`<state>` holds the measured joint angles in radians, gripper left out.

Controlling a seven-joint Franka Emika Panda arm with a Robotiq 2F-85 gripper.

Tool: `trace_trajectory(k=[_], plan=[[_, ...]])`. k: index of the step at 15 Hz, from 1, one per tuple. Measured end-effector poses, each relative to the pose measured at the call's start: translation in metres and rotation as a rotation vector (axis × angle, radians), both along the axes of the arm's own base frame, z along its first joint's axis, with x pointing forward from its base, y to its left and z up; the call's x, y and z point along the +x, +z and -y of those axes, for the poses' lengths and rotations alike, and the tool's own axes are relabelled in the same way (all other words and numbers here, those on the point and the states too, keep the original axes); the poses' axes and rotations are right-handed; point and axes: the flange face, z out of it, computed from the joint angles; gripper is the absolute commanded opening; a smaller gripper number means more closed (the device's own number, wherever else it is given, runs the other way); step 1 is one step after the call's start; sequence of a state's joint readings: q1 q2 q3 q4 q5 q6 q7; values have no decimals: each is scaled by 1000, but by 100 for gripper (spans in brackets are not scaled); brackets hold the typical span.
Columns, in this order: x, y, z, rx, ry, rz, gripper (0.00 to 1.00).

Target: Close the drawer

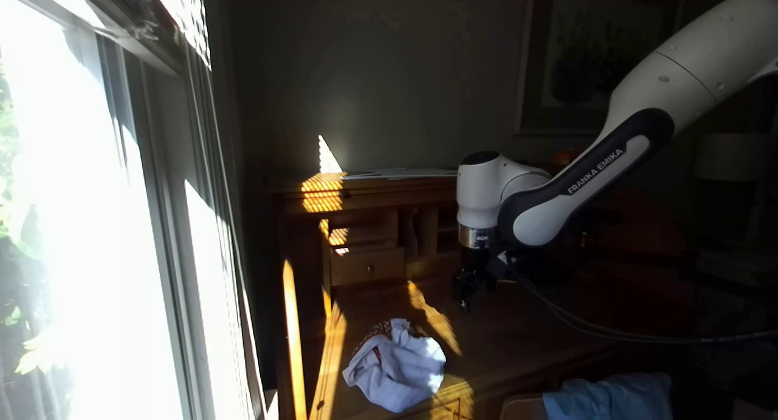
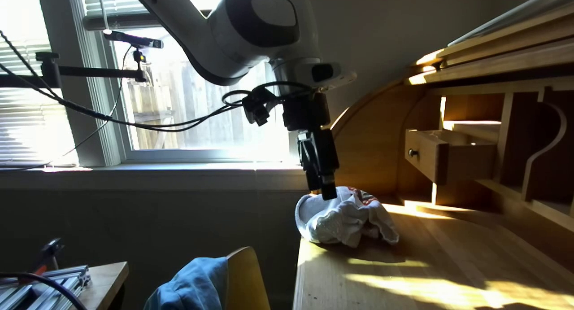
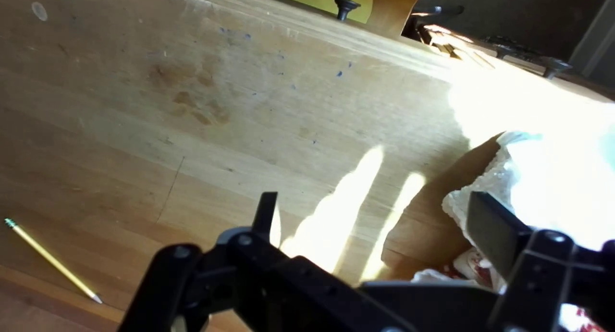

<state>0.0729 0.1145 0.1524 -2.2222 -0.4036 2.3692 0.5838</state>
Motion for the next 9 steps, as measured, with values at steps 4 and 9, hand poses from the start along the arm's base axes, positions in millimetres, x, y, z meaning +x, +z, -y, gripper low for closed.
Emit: trace_trajectory(k=[4, 9], plan=[[28, -5, -21, 41, 9, 20, 100], [69, -8, -46, 81, -46, 67, 100]])
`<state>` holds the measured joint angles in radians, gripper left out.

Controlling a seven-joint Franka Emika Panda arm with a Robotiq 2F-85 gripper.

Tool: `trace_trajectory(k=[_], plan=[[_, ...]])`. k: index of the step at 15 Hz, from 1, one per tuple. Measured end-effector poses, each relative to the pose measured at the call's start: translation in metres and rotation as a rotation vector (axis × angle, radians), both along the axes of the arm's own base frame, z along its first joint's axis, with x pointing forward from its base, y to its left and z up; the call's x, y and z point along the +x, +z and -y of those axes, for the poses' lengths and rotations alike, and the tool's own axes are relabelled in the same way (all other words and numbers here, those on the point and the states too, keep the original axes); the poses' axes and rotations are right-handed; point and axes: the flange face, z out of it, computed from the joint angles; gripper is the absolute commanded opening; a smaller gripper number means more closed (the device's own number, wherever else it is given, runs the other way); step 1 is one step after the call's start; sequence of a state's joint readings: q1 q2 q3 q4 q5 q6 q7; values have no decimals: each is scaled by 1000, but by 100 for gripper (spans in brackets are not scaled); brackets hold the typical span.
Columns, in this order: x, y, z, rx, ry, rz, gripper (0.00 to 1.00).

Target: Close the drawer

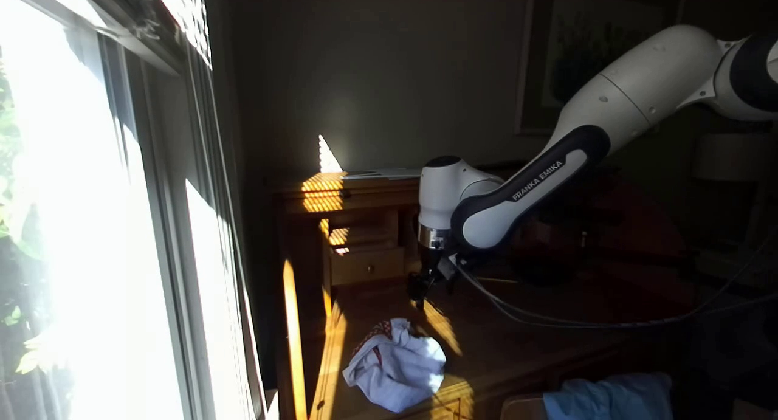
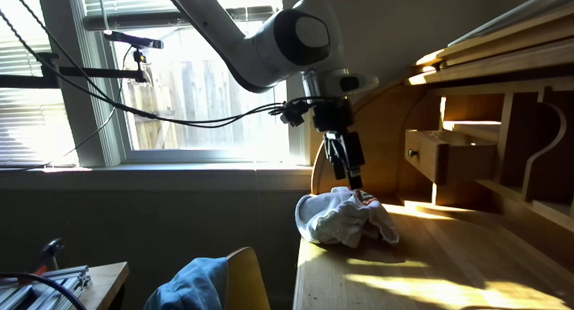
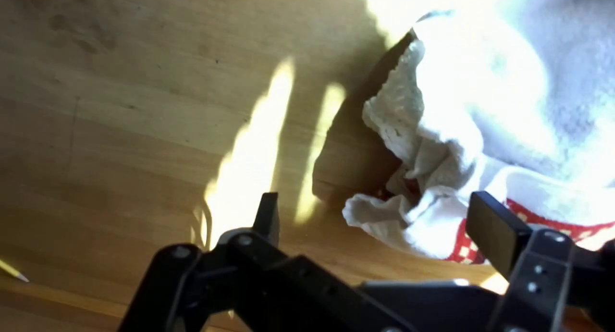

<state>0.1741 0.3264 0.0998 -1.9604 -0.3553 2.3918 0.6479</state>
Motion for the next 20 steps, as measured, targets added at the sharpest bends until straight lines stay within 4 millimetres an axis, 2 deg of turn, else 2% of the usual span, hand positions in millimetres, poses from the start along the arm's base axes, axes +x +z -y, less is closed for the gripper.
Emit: trace_trajectory(k=[8, 15, 20], plan=[[52, 2, -36, 60, -137, 89, 100], [88, 13, -40, 86, -189, 165, 100], [99, 13, -43, 104, -178, 192, 100]])
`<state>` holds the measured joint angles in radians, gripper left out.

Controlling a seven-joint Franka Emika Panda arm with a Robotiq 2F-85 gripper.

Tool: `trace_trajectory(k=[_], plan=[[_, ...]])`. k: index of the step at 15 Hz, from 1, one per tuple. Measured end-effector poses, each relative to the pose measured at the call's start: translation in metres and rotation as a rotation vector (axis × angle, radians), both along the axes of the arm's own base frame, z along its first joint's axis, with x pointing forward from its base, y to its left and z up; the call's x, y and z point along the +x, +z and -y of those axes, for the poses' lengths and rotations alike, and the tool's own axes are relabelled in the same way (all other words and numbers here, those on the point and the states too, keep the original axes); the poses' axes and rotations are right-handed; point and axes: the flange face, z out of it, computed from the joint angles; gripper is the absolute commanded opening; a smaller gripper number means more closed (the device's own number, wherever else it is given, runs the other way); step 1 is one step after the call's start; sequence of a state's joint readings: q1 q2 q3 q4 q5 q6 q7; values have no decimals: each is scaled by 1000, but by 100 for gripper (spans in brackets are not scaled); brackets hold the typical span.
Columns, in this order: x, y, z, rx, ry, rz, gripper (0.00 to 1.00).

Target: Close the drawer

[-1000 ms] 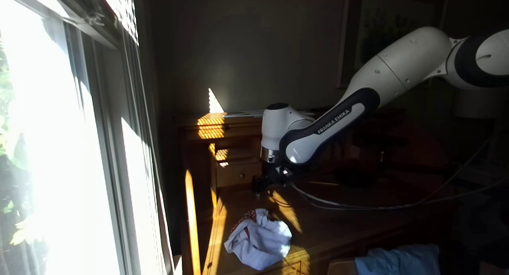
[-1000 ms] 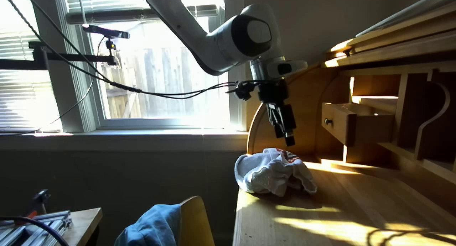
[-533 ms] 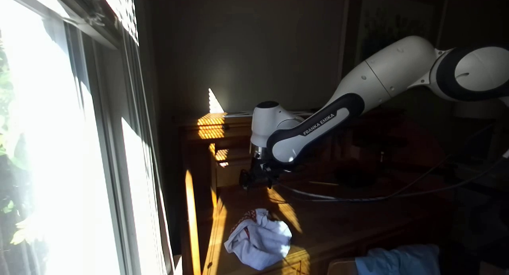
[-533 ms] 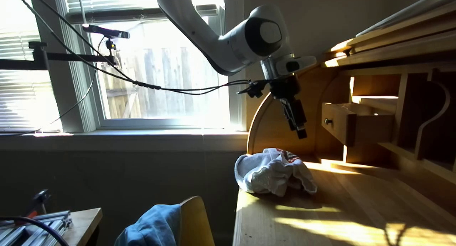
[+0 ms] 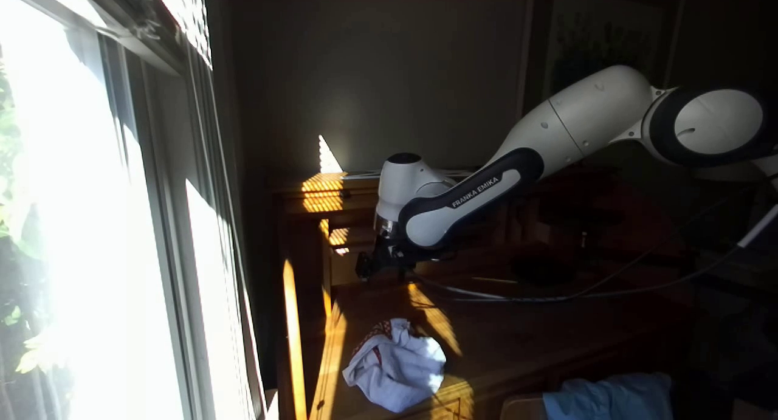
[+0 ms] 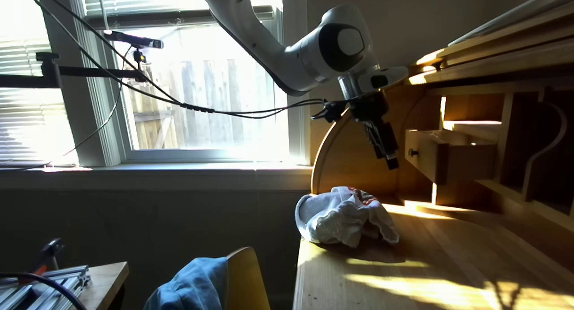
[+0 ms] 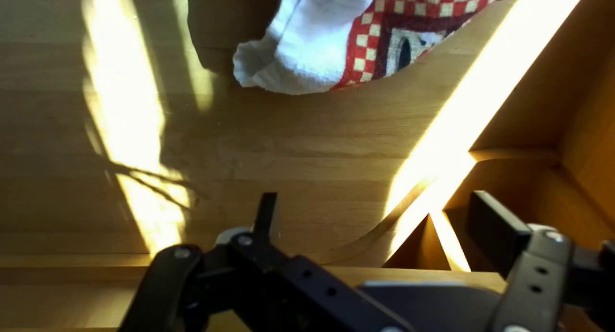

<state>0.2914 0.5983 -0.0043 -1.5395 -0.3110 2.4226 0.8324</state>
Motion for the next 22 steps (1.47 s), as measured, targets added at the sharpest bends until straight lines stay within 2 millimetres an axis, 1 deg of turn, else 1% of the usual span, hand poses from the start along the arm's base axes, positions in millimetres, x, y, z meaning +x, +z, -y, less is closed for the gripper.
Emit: trace_trajectory(k=[7, 13, 18, 22], plan=[[1, 0, 1, 2, 0, 4, 100], [8, 4, 7, 7, 6, 76, 100], [11, -5, 6, 0, 17, 101, 100], [20, -9, 9, -14, 16, 144, 100]])
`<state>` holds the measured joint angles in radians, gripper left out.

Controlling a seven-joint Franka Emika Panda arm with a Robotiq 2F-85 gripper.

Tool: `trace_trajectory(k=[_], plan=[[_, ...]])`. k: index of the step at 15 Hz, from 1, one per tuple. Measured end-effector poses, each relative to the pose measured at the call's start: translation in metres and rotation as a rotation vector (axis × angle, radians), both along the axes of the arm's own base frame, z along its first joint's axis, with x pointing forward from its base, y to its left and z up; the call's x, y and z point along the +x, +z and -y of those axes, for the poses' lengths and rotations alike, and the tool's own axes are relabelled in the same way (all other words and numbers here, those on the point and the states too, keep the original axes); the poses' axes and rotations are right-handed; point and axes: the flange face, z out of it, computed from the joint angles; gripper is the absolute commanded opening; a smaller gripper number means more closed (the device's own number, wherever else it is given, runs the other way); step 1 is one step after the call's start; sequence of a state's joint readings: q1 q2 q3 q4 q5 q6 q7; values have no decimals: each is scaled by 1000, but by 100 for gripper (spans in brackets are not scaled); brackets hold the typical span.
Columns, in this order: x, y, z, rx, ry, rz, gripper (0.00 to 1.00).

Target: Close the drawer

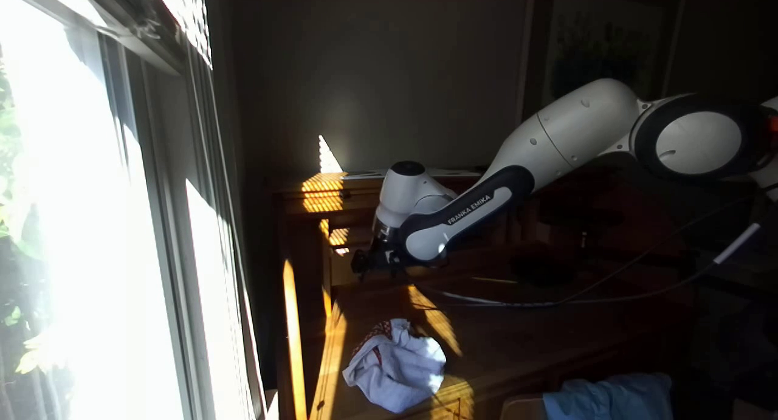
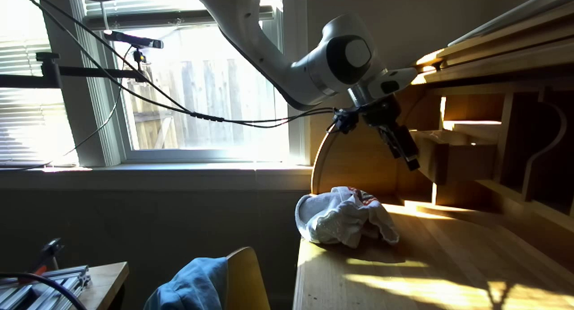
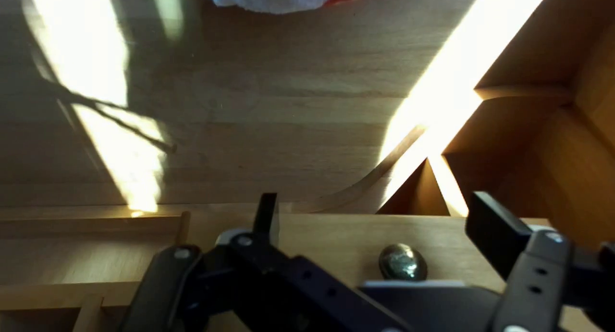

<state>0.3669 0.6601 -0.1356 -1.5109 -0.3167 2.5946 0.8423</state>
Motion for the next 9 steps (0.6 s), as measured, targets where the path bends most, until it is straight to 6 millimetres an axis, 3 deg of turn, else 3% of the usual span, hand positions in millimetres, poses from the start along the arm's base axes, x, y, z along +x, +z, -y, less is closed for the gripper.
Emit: trace_trajectory(k=[9], plan=[[13, -2, -8, 7, -63, 58, 100]])
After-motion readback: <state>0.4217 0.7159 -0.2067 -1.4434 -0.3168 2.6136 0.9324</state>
